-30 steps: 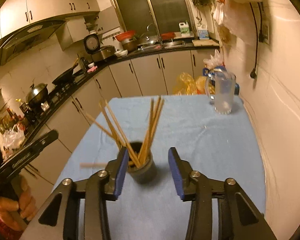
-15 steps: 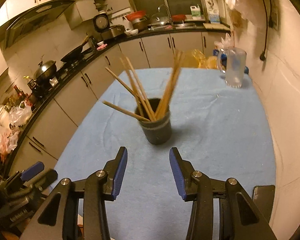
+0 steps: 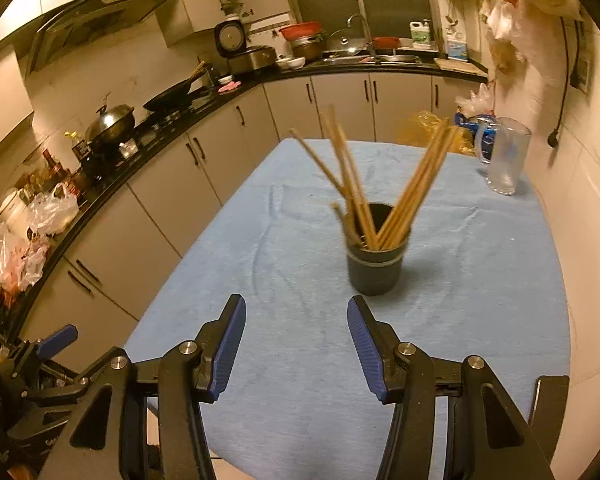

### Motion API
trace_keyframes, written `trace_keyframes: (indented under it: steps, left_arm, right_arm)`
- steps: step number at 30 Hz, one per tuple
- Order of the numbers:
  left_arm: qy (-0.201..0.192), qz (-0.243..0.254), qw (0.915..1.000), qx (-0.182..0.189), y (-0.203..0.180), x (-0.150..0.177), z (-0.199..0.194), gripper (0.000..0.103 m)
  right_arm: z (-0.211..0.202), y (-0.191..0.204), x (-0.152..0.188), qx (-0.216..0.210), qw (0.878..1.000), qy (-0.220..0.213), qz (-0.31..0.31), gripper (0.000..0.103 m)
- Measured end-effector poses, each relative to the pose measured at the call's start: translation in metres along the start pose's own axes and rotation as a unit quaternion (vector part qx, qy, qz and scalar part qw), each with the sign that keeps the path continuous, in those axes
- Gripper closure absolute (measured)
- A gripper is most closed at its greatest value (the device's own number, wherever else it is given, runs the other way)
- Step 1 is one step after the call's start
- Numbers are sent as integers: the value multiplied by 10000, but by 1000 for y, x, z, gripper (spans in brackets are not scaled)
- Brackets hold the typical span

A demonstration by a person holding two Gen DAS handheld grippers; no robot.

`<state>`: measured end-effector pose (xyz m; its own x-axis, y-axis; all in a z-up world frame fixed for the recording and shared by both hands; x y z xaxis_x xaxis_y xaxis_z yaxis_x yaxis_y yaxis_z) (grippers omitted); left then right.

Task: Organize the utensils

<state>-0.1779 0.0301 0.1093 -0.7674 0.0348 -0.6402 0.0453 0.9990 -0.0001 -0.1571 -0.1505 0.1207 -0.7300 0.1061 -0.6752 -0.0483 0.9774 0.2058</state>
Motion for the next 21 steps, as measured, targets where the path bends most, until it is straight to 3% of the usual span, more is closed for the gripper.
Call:
trace_keyframes:
  steps: [13, 18, 21]
  left_arm:
    - [31, 170, 9991, -395, 16, -1, -8, 10]
    - [195, 192, 9994, -231, 11, -7, -5, 10]
    - [3, 191, 9995, -251, 11, -10, -10, 10]
  right_arm:
    - [9, 26, -7, -57, 9994, 23, -351, 46]
    - [10, 24, -7, -95, 9994, 42, -341, 46]
    - [11, 19, -7, -101, 9995, 41, -280, 46]
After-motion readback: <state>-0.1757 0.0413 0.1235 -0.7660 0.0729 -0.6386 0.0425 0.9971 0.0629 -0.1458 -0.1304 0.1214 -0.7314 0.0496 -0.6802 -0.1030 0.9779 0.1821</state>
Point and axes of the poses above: each gripper's, at about its wrist camera, not at the fingertips, and z roughly the way its jaws point, y to its left, x to its underside, the point moved 9 cm from there along z, roughly the way its jaws point, and after that the axes turned 3 degrees about -z, right-handed, at the moved point
